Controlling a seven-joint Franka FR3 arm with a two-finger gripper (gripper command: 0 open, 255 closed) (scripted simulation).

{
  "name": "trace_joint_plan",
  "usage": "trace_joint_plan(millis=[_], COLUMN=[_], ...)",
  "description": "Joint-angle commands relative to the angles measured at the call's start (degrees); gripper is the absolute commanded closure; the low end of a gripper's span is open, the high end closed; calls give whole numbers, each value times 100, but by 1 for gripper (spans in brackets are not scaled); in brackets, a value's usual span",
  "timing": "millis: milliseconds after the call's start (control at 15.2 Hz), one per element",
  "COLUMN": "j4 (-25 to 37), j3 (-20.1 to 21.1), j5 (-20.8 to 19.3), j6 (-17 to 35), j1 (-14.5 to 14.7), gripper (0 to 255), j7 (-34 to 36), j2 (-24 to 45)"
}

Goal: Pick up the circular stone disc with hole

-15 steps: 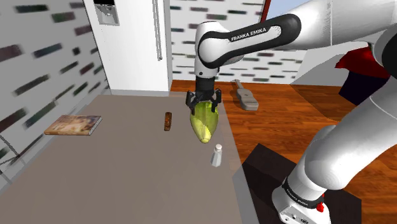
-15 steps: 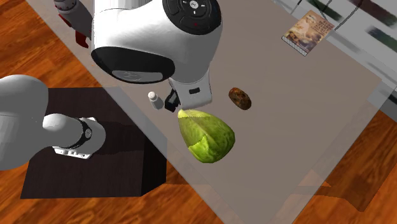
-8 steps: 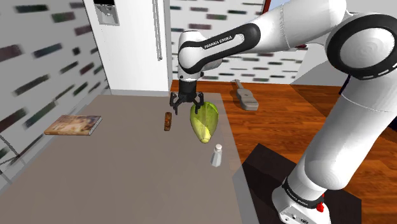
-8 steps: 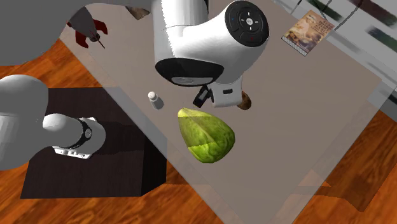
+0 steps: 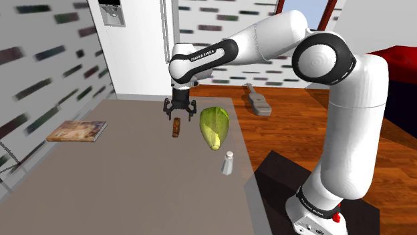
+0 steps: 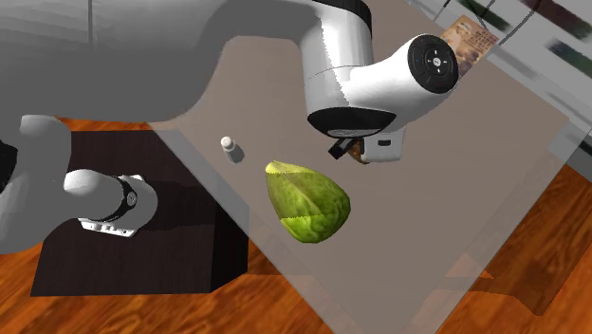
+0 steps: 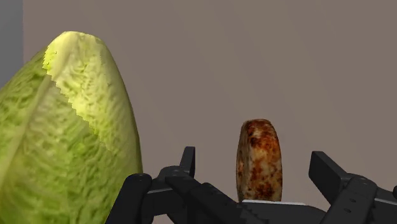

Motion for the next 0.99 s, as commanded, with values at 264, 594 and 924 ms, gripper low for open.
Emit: trace_joint_plan(millis=[264, 594, 924], j4=[542, 419, 424], j3=[-69, -73, -72], j5=[-26, -25, -26], j6=[189, 467, 462], j1=[34, 41, 45], gripper=[0, 0, 255], j7=[200, 161, 168], j2=[672, 831, 829])
